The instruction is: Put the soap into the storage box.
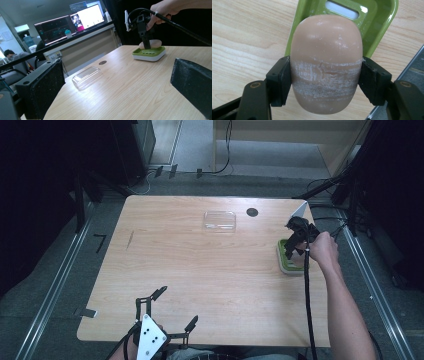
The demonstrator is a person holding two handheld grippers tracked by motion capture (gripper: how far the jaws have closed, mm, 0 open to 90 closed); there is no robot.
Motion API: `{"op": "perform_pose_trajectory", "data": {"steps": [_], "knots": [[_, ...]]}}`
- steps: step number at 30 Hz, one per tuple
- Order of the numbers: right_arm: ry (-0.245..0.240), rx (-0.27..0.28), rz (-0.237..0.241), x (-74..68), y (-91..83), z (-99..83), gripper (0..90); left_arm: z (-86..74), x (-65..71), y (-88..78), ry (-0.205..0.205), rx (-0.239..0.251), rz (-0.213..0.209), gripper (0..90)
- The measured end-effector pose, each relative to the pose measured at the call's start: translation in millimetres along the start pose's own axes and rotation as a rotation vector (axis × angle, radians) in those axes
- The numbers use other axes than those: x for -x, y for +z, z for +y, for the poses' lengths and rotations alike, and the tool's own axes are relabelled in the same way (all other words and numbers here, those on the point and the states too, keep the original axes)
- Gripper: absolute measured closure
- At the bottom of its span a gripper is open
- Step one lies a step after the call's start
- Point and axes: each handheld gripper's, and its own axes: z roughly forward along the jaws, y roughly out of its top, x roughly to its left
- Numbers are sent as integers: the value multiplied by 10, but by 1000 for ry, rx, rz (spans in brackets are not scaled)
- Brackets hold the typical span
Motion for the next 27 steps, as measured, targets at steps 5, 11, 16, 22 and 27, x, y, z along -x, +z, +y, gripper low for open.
{"op": "perform_pose_trajectory", "data": {"steps": [5, 11, 16, 22, 27], "knots": [[32, 18, 11, 32, 60, 29, 338, 0, -1, 0, 0, 0, 0, 0], [72, 31, 30, 69, 109, 57, 338, -1, 0, -1, 1, 1, -2, 0], [91, 40, 39, 86, 152, 71, 338, 0, 0, -1, 0, 1, -1, 0], [127, 58, 53, 118, 206, 87, 337, -1, -1, -1, 0, 2, -1, 0], [153, 61, 53, 133, 242, 90, 337, -1, -1, -2, 1, 1, -2, 0]]}}
